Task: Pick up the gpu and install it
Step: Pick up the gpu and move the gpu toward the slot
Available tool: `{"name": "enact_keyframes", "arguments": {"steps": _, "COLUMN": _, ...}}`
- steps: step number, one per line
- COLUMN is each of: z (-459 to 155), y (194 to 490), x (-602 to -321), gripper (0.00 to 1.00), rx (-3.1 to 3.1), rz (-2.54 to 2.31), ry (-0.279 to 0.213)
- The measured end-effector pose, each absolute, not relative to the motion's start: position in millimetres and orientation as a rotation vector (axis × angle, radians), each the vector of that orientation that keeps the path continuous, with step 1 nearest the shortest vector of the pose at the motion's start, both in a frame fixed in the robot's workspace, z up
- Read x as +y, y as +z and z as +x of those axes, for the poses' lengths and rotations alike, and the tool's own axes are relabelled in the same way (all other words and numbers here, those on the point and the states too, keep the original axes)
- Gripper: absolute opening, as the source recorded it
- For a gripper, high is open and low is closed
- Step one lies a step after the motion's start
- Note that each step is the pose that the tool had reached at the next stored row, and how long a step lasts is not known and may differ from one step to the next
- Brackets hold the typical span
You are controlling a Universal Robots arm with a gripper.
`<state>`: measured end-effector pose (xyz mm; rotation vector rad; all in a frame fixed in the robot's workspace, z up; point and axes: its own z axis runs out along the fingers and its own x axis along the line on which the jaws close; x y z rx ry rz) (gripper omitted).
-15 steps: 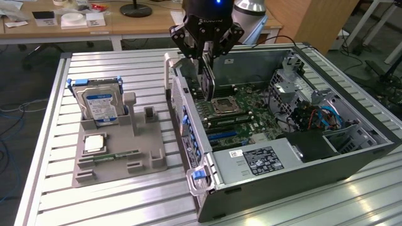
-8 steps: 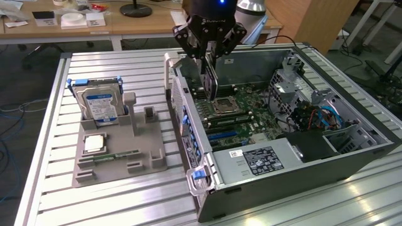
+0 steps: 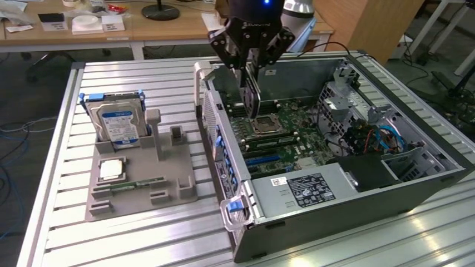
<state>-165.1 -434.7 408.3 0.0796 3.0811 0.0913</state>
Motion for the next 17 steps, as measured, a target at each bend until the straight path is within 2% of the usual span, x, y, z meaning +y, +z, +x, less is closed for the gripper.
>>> {"name": "enact_keyframes", "arguments": {"steps": 17, "z": -153, "y": 408, "x": -435, "gripper": 0.27, "rx": 3.081, "rz": 0.079, "ry": 0.092}}
